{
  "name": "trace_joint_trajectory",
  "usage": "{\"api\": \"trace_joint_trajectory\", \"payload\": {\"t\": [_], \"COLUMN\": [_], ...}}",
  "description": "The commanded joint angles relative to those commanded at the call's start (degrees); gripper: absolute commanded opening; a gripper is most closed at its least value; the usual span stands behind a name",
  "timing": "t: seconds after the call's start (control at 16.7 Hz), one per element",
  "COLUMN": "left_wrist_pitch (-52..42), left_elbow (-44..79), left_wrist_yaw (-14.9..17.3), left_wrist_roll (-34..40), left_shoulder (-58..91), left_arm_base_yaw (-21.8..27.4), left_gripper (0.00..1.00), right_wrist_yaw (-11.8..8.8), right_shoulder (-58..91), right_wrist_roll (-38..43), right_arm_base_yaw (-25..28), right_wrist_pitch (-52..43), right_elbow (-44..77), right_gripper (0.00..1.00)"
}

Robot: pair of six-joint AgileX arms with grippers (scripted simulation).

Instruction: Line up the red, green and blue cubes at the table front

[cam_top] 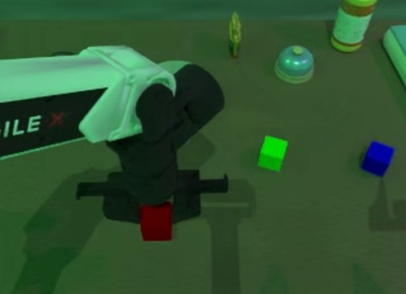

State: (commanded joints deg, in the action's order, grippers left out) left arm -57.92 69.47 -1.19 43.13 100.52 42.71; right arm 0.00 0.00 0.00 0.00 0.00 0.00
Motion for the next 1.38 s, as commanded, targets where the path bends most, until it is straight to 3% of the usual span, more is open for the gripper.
{"api": "trace_joint_trajectory", "payload": {"t": [0.48, 0.78, 1.38], "left_wrist_pitch": [14.70, 15.80, 15.80], "left_elbow": [-9.06, -9.82, -9.82], "left_wrist_yaw": [0.02, 0.01, 0.01], "left_wrist_roll": [0.20, 0.21, 0.21], "left_shoulder": [5.29, 5.79, 5.79], "left_arm_base_yaw": [0.29, 0.38, 0.38], "left_gripper": [0.00, 0.00, 0.75], "right_wrist_yaw": [0.00, 0.00, 0.00], "right_shoulder": [0.00, 0.00, 0.00], "right_wrist_roll": [0.00, 0.00, 0.00], "right_arm_base_yaw": [0.00, 0.00, 0.00], "right_wrist_pitch": [0.00, 0.00, 0.00], "right_elbow": [0.00, 0.00, 0.00], "right_gripper": [1.00, 1.00, 1.00]}}
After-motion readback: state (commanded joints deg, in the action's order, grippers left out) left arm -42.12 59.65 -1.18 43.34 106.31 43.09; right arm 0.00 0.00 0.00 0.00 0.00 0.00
